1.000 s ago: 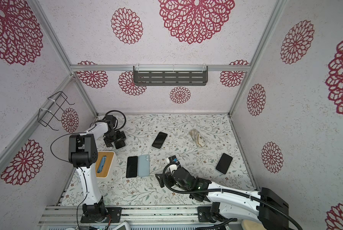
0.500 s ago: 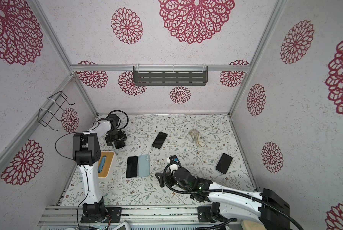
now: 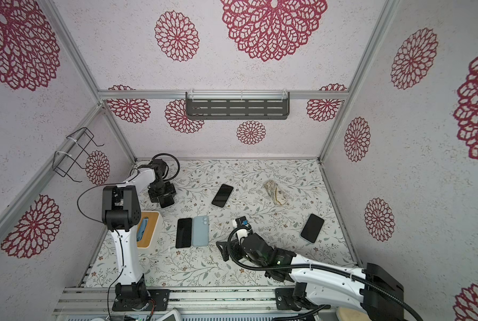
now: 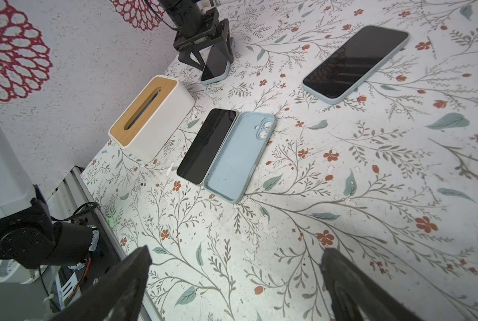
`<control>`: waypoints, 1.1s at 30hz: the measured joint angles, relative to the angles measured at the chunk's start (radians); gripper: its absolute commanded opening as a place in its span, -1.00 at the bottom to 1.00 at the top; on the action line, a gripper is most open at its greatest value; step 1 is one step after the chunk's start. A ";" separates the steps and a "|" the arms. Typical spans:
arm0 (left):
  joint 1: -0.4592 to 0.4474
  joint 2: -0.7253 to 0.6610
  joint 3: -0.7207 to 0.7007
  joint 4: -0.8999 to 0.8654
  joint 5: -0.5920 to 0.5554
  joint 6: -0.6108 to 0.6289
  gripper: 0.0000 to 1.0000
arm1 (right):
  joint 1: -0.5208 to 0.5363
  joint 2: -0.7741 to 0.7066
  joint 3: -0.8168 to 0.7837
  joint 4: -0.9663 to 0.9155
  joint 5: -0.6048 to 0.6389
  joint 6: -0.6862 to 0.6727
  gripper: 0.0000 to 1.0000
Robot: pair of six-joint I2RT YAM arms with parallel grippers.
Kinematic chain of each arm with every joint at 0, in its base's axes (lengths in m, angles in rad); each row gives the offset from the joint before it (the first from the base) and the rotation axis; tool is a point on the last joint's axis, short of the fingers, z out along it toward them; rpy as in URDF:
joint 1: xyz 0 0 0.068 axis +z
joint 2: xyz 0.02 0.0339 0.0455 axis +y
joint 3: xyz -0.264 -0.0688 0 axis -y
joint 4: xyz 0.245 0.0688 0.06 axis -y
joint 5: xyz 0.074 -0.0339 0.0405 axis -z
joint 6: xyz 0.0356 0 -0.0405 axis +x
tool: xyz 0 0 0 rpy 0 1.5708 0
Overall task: Take the phone out of the phone case
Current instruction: Pick up the phone from the top-left of the table.
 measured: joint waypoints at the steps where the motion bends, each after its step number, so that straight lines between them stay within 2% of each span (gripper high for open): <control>1: 0.000 -0.003 -0.007 0.005 0.000 0.000 0.80 | 0.000 0.000 0.000 0.000 0.000 0.000 0.98; 6: 0.008 -0.021 -0.035 0.026 -0.001 -0.001 0.95 | 0.000 -0.001 0.000 0.000 0.000 0.000 0.98; 15: 0.021 -0.036 -0.059 0.047 0.031 -0.007 0.98 | 0.000 -0.001 0.000 0.000 0.000 0.000 0.98; 23: 0.061 -0.067 -0.103 0.096 0.116 -0.024 0.89 | 0.000 -0.021 0.000 -0.006 -0.002 0.000 0.98; 30: 0.064 -0.067 -0.100 0.097 0.129 -0.031 0.74 | 0.000 -0.050 0.000 -0.011 -0.001 0.000 0.98; 33: 0.064 -0.064 -0.093 0.090 0.131 -0.031 0.74 | 0.000 -0.050 0.000 -0.011 0.000 0.000 0.98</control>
